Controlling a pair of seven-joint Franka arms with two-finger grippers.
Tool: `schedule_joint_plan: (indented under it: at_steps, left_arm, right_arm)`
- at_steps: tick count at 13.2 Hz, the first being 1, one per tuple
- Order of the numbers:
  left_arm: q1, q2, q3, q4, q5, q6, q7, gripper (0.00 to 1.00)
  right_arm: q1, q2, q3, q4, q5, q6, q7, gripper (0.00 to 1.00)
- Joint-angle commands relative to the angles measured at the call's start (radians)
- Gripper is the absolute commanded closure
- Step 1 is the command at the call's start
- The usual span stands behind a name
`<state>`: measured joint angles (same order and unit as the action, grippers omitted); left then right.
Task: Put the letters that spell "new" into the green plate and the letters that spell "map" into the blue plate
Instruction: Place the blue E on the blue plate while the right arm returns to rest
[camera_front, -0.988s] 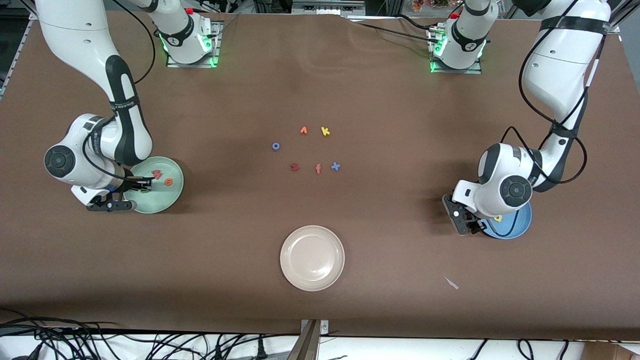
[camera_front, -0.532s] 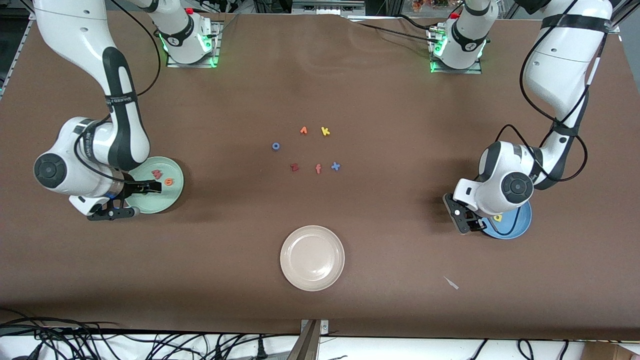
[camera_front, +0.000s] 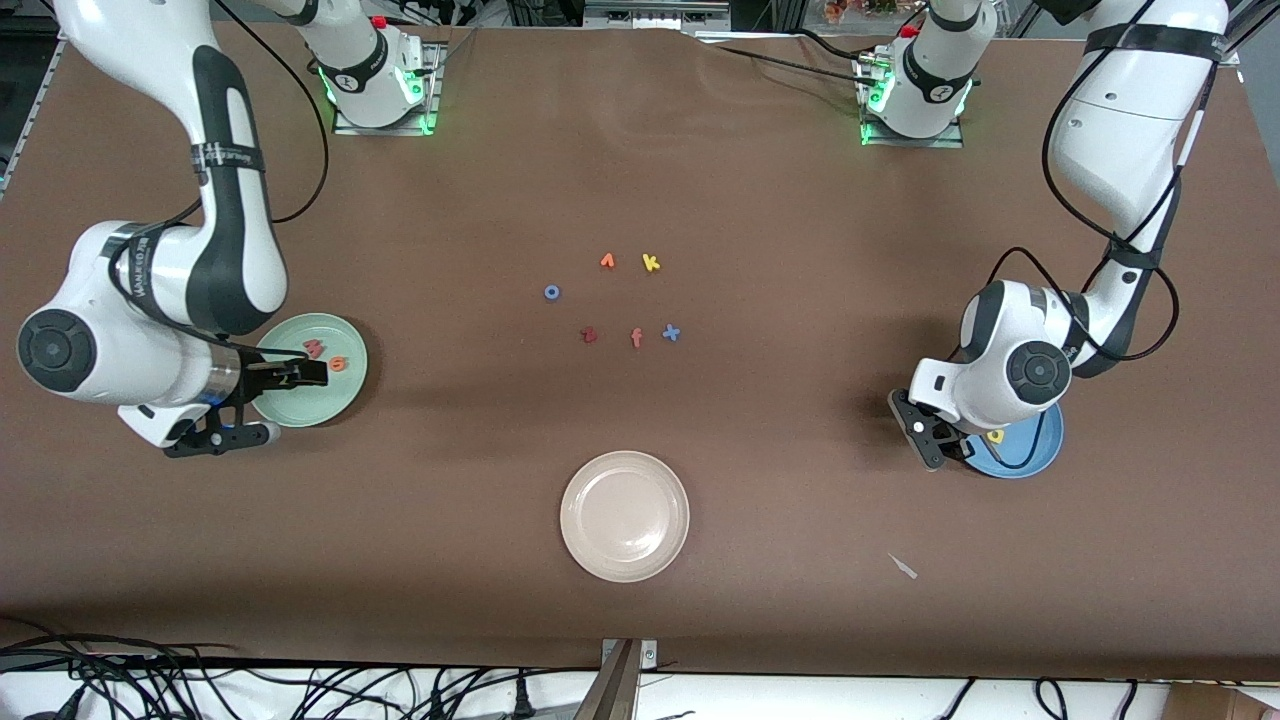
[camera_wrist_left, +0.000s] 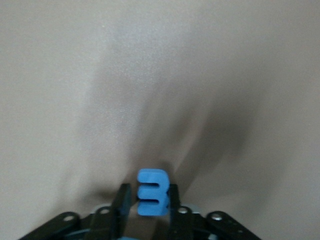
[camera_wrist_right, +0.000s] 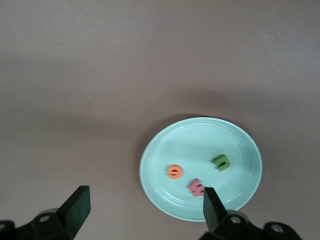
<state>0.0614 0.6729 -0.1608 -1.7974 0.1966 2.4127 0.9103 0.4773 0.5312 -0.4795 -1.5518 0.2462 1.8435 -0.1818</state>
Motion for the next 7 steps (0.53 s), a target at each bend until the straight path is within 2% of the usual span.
schedule_joint_plan:
  at_steps: [1, 3, 5, 7]
  left_arm:
    - [0.006, -0.010, -0.006, -0.030, 0.017, 0.003, -0.057, 0.77]
    - [0.005, -0.012, -0.006, -0.023, 0.017, -0.004, -0.067, 0.95]
    - [-0.002, -0.018, -0.006, -0.005, 0.015, -0.013, -0.109, 1.00]
    - [-0.003, -0.029, -0.006, 0.027, 0.015, -0.045, -0.128, 1.00]
  right_arm:
    - [0.000, 0.006, 0.083, 0.032, -0.068, -0.024, 0.144, 0.00]
    - [-0.054, -0.025, 0.213, 0.032, -0.175, -0.021, 0.288, 0.00]
    - [-0.167, -0.085, 0.359, 0.018, -0.189, -0.029, 0.375, 0.00]
    - [-0.265, -0.192, 0.445, -0.075, -0.188, -0.026, 0.389, 0.00]
